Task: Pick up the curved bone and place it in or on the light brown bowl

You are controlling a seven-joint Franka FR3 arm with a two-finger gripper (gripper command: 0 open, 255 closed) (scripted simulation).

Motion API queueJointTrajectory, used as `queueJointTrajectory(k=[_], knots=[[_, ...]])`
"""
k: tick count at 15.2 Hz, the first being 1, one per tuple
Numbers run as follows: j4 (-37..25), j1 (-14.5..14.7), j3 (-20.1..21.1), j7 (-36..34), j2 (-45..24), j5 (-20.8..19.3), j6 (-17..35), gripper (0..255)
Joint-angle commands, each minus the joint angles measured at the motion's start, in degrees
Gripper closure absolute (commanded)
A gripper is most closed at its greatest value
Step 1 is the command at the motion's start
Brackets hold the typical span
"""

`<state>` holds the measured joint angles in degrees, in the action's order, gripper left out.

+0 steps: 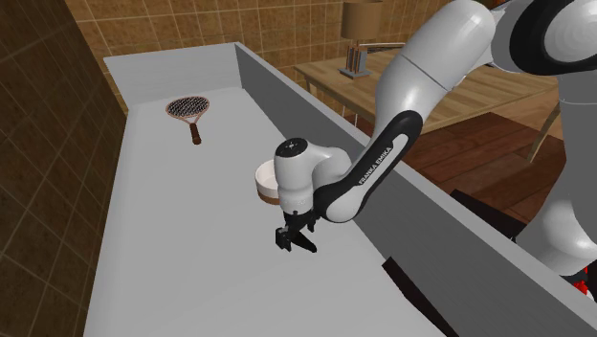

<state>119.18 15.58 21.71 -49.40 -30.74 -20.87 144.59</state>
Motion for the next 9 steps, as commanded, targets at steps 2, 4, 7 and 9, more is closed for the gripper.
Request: queueJointTrajectory(k=[2,4,7,9], knots=[[0.0,0.0,0.0,-0.1,-0.1,0.0,0.1,0],[0.0,0.0,0.0,0.0,-0.1,0.0,0.0,0],[0.0,0.0,0.0,0.0,-0.1,0.0,0.0,255],[0.0,0.0,0.0,0.0,-0.1,-0.1,0.1,255]])
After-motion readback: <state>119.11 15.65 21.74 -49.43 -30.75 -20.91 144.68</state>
